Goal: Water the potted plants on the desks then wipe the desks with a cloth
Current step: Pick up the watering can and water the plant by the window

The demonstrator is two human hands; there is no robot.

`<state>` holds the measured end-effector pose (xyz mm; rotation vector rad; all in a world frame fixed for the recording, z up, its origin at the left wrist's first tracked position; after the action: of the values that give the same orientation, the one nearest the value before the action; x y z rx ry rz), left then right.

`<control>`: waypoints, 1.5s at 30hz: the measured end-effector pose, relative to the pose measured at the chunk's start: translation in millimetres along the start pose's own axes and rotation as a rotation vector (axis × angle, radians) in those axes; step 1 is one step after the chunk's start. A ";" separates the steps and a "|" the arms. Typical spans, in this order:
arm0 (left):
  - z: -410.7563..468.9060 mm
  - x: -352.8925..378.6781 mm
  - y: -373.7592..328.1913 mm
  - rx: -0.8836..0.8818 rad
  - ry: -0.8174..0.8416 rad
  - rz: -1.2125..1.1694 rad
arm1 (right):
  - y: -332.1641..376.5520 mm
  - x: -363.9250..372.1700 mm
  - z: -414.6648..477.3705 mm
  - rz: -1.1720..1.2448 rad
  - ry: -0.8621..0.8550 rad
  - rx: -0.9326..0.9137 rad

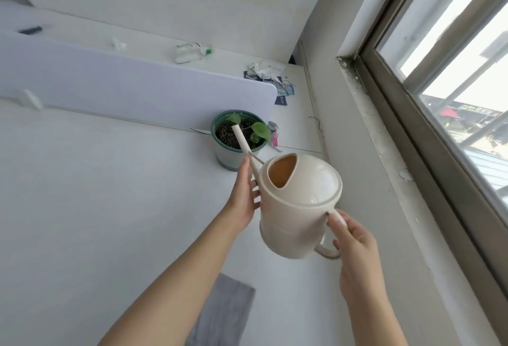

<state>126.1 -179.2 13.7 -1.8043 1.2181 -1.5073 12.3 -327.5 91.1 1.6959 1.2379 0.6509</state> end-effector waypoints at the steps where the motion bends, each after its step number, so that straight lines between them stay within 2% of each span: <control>1: 1.4 -0.2 0.1 -0.002 0.004 -0.003 | 0.9 0.3 0.9 -0.020 -0.015 -0.009; 15: 13.3 15.5 11.6 -0.111 0.065 -0.034 | 19.2 4.2 -10.7 -0.043 -0.170 0.005; 22: 25.5 25.8 14.4 -0.067 0.104 -0.067 | 27.4 13.0 -19.3 -0.082 -0.183 -0.029; 33: 38.0 25.4 9.8 -0.100 0.153 -0.075 | 29.6 16.4 -17.9 -0.066 -0.179 -0.045; 45: 36.3 -11.1 -7.5 -0.042 0.038 -0.069 | 31.6 42.0 -5.0 -0.077 -0.103 -0.050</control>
<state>162.9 -172.1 4.3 -1.8704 1.2264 -1.5719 37.4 -289.2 117.6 1.6125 1.1979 0.5374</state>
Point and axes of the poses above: each hand's wrist, its own z-axis towards the middle knuckle, its own x-axis out of the palm, y = z × x, the point moved 1 cm from there along z, towards the middle knuckle, and after that the axes turned 11 degrees about x, right-handed, at the moved point
